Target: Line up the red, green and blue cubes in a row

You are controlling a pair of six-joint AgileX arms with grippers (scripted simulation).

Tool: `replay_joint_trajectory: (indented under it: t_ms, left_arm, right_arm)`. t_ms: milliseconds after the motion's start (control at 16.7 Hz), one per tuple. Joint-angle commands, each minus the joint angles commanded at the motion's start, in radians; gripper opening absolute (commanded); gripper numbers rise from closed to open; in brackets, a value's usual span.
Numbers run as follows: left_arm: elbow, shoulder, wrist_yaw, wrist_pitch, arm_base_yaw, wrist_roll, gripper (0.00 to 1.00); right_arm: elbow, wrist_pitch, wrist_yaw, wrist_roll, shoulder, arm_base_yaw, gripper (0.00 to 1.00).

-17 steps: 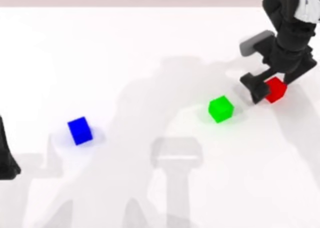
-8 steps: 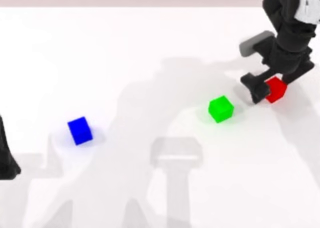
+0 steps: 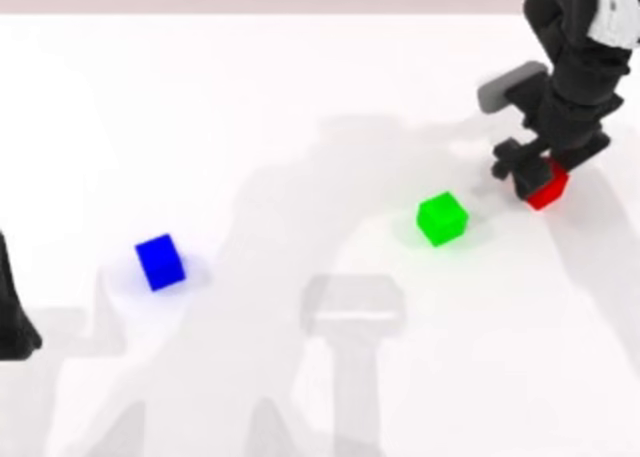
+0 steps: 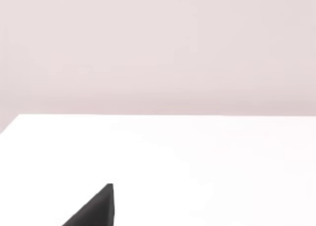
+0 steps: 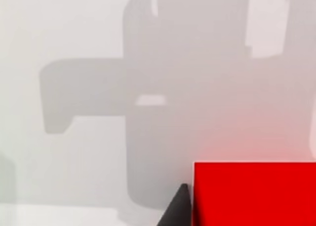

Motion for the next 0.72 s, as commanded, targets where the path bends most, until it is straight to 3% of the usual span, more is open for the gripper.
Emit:
replay_joint_trajectory:
  t_ms: [120,720]
  left_arm:
    - [0.0,0.0,0.0,0.0,0.0,0.0,1.0]
    - [0.0,0.0,0.0,0.0,0.0,0.0,1.0]
  right_arm:
    - [0.0,0.0,0.0,0.0,0.0,0.0,0.0]
    - [0.023,-0.031,-0.012,0.009,-0.039,0.0,0.0]
